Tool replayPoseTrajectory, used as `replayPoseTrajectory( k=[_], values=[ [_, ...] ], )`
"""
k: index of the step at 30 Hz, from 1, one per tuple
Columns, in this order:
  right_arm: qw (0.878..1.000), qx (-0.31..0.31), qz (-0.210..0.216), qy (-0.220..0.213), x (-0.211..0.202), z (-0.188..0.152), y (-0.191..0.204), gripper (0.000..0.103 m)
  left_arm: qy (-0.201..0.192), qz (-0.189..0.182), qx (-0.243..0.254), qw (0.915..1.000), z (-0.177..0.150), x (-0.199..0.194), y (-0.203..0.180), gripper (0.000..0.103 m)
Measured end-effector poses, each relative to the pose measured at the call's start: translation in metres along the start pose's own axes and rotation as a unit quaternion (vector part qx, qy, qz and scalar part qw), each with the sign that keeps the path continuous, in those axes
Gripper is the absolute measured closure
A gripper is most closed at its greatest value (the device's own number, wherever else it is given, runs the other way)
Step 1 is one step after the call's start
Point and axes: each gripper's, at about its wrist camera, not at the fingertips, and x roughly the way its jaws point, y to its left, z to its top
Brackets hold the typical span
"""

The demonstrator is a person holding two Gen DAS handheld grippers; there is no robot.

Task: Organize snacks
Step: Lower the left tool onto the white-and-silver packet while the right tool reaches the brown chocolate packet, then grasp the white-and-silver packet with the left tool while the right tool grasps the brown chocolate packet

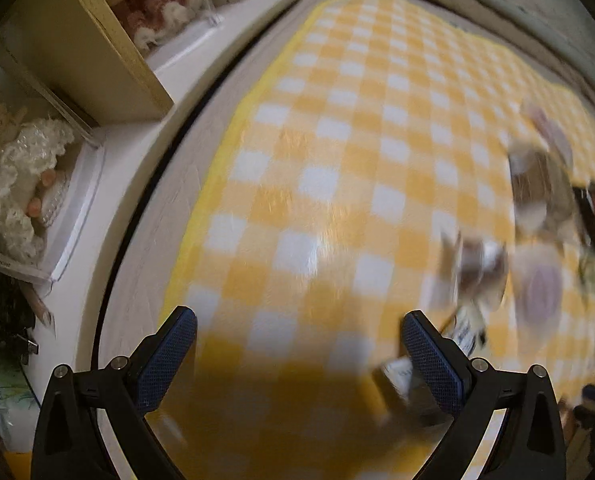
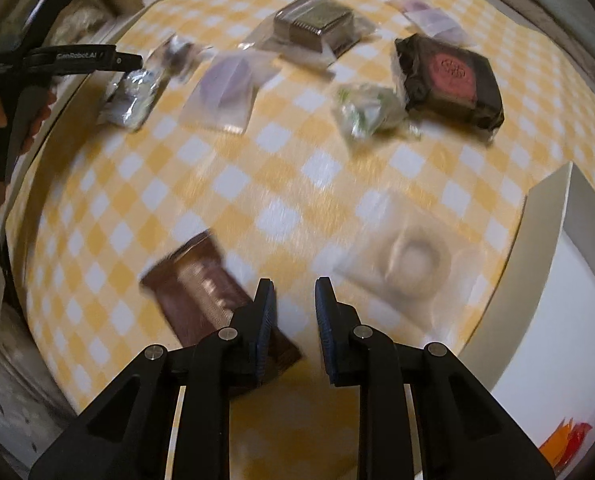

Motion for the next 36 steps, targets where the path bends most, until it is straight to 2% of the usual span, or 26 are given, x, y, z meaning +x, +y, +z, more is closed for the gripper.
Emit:
replayPoseTrajectory(
  k=[5,9,11,15,17,19,23,25,29,34,36],
  values=[
    [1.0,-0.01,0.012,0.021,-0.004,-0.02,0.005,0.081,0.012,-0.005,0.051,0.9986,-0.018,-0.003,-0.014,0.0],
    [1.0,0.007,0.016,0.017,-0.012,-0.028,0.008,0.081,0.003,-0.011,0.041,0.9991,-0.021,-0.015,-0.013,0.0],
    [0.999,0.036,0.024,0.002,-0.021,-0.031,0.006,0.08,-0.012,-0.036,0.021,0.9991,-0.021,-0.03,-0.015,0.0],
    [0.994,0.094,0.052,-0.016,-0.033,-0.02,0.004,0.078,-0.019,-0.1,-0.003,0.9948,-0.022,-0.048,-0.019,0.0],
    [0.99,0.124,0.067,-0.018,-0.034,-0.017,0.003,0.068,-0.011,-0.133,-0.012,0.991,-0.026,-0.052,-0.03,0.001],
    [0.985,0.154,0.074,-0.015,-0.032,-0.016,0.004,0.041,-0.004,-0.149,-0.016,0.9887,-0.027,-0.055,-0.037,0.001],
    [0.979,0.184,0.082,-0.001,-0.029,-0.013,0.012,0.032,0.003,-0.143,0.001,0.9898,-0.026,-0.058,-0.048,0.002],
    [0.98,0.185,0.075,0.002,-0.024,-0.01,0.02,0.028,0.007,-0.135,0.007,0.9908,-0.028,-0.058,-0.054,0.007],
    [0.982,0.181,0.059,0.008,-0.014,-0.001,0.032,0.027,0.026,-0.127,-0.016,0.9915,-0.033,-0.052,-0.061,0.015],
    [0.982,0.181,0.037,0.026,0.0,0.006,0.045,0.027,0.049,-0.12,-0.043,0.9906,-0.031,-0.041,-0.061,0.034],
    [0.983,0.178,0.032,0.033,0.005,0.008,0.05,0.027,0.056,-0.113,-0.04,0.9912,-0.03,-0.037,-0.062,0.035]
  ],
)
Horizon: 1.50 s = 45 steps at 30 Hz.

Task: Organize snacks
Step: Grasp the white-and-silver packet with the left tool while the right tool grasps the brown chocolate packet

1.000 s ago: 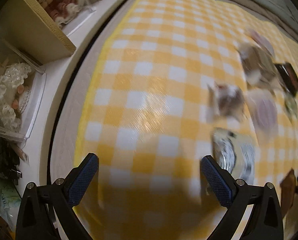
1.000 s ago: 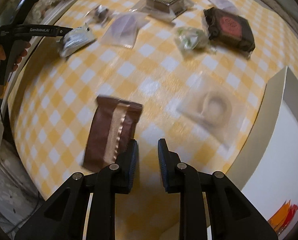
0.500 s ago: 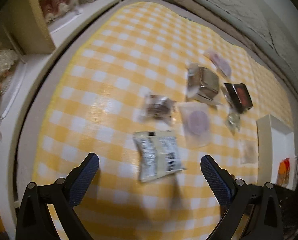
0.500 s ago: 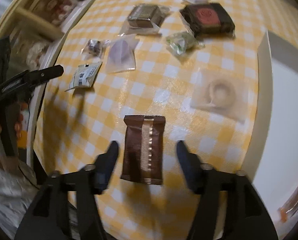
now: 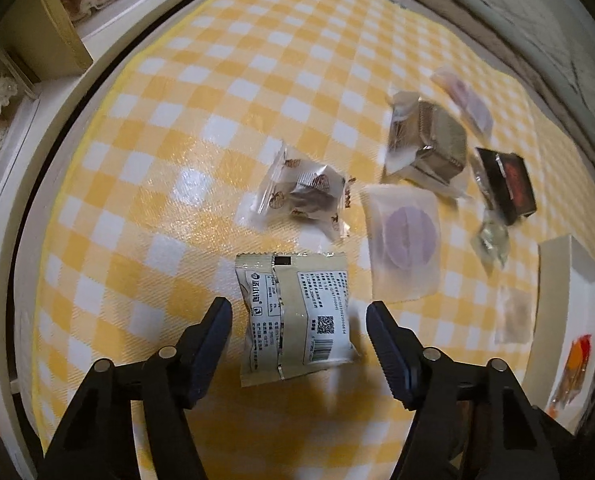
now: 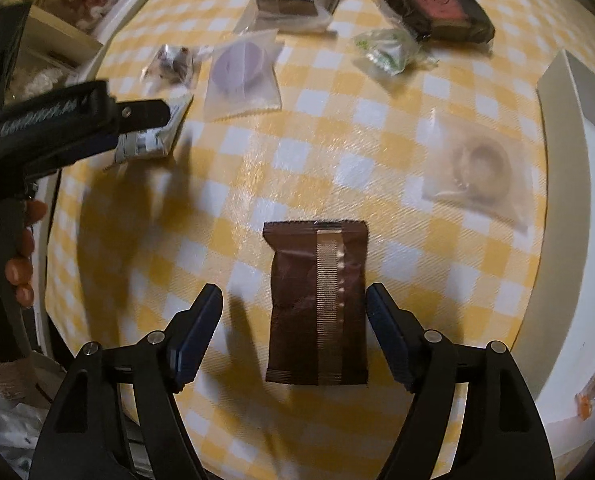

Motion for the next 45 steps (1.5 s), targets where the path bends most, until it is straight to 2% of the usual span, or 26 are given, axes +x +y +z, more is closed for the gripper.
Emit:
replayPoseTrajectory(
  k=[6,9,12,15,17,19,25,31,35,41,45],
  values=[
    [1.0,-0.006,-0.014,-0.002,0.006,0.001,0.008,0.028,-0.001,0.022,0.023,0.9995,0.005,0.013,-0.013,0.035],
    [1.0,-0.006,-0.021,-0.003,0.006,0.001,0.011,0.036,0.0,0.037,0.037,0.9986,0.005,0.018,-0.021,0.037],
    [1.0,-0.013,-0.026,-0.005,0.003,-0.001,0.009,0.048,0.001,0.049,0.046,0.9977,0.005,0.022,-0.029,0.047],
    [1.0,-0.017,-0.02,-0.004,0.0,-0.001,0.004,0.058,-0.001,0.055,0.05,0.9972,0.005,0.022,-0.031,0.052],
    [1.0,-0.022,-0.015,-0.006,-0.002,-0.001,0.003,0.06,-0.004,0.049,0.053,0.9974,0.005,0.02,-0.031,0.059],
    [0.999,-0.029,-0.013,-0.01,-0.004,-0.001,0.005,0.061,-0.006,0.045,0.053,0.9976,0.005,0.017,-0.03,0.06],
    [0.998,-0.045,-0.017,-0.035,-0.016,0.0,0.005,0.061,-0.051,0.023,0.065,0.9963,-0.004,-0.016,-0.031,0.061],
    [0.99,-0.085,-0.053,-0.097,-0.044,0.002,0.007,0.061,-0.103,-0.011,0.065,0.9925,-0.022,-0.062,-0.035,0.062],
    [0.985,-0.093,-0.064,-0.134,-0.064,0.003,0.003,0.061,-0.141,-0.024,0.072,0.9871,-0.039,-0.095,-0.04,0.062],
    [0.977,-0.089,-0.062,-0.184,-0.098,-0.005,-0.012,0.061,-0.203,-0.029,0.092,0.9743,-0.071,-0.143,-0.052,0.062],
    [0.969,-0.084,-0.073,-0.22,-0.123,-0.014,-0.025,0.061,-0.225,-0.056,0.095,0.968,-0.095,-0.164,-0.059,0.062]
  ],
)
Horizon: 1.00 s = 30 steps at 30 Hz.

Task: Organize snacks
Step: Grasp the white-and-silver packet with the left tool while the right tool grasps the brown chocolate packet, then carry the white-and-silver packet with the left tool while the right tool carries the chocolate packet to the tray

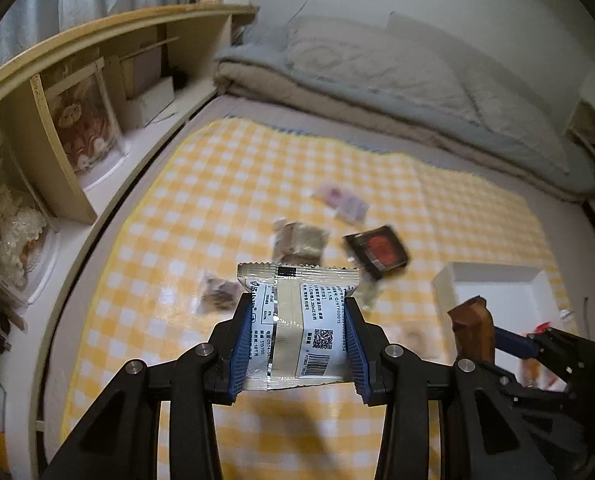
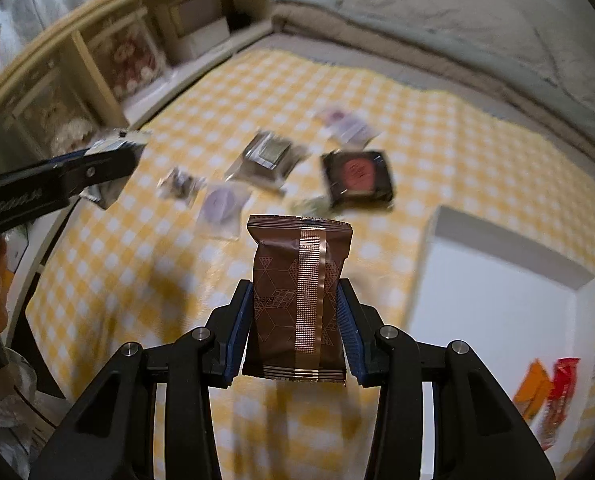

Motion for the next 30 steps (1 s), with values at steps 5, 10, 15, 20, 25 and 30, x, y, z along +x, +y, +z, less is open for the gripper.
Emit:
replayPoseTrajectory(
  k=[5,10,15,20,25,30],
  values=[
    [0.999,0.021,-0.016,-0.03,-0.031,-0.007,-0.024,0.061,-0.025,-0.023,0.016,0.9993,-0.012,-0.026,-0.017,0.062],
    [0.997,0.041,-0.029,-0.052,-0.059,-0.02,-0.049,0.061,-0.038,-0.055,0.039,0.997,-0.024,-0.044,-0.041,0.062],
    [0.995,0.063,-0.035,-0.07,-0.086,-0.034,-0.073,0.061,-0.047,-0.084,0.057,0.9938,-0.03,-0.056,-0.063,0.062],
    [0.992,0.088,-0.031,-0.083,-0.11,-0.05,-0.094,0.061,-0.041,-0.107,0.067,0.9911,-0.035,-0.057,-0.083,0.062],
    [0.99,0.105,-0.037,-0.089,-0.125,-0.066,-0.114,0.061,-0.005,-0.14,0.079,0.987,-0.038,-0.035,-0.11,0.062],
    [0.988,0.133,-0.025,-0.077,-0.128,-0.083,-0.133,0.061,0.048,-0.177,0.094,0.9785,-0.054,-0.007,-0.142,0.062]
  ],
)
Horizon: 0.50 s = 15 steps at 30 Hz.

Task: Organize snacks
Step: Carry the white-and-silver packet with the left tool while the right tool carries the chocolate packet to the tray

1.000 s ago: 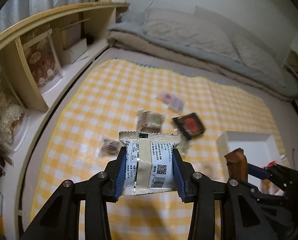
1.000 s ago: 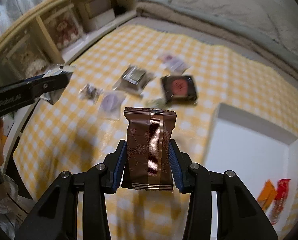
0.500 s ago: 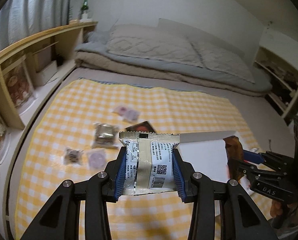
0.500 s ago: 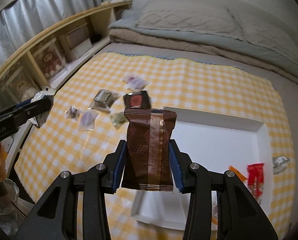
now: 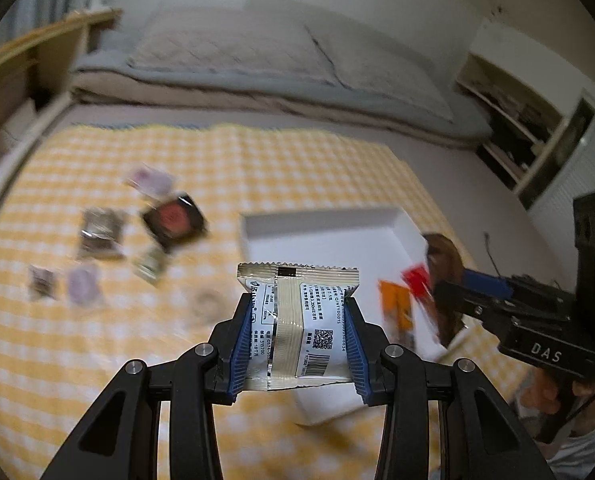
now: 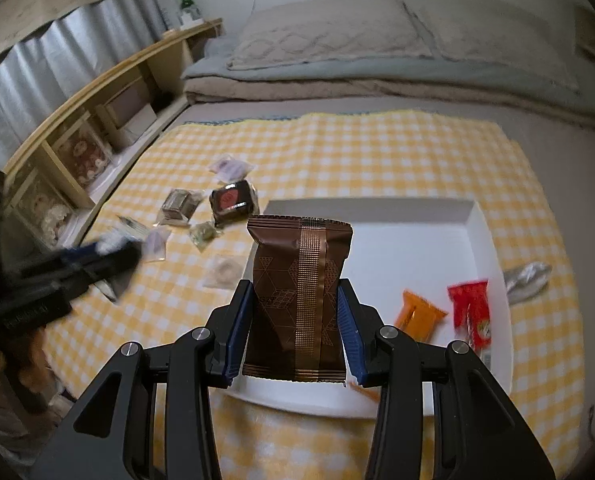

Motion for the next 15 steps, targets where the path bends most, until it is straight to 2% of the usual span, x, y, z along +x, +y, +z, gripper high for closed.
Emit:
replayPoseTrajectory(
  k=[4,8,15],
  values=[
    [1.0,0.007,-0.005,0.019,0.005,-0.008,-0.013,0.061,0.04,-0.024,0.002,0.9989,-0.001,0.032,-0.013,0.062],
    [0.998,0.029,0.01,0.047,0.018,-0.016,-0.025,0.061,0.082,-0.046,-0.012,0.9956,-0.002,0.063,-0.019,0.062],
    [0.992,0.072,0.023,0.096,0.046,-0.024,-0.044,0.061,0.132,-0.057,-0.041,0.9887,-0.002,0.106,-0.016,0.061]
  ],
)
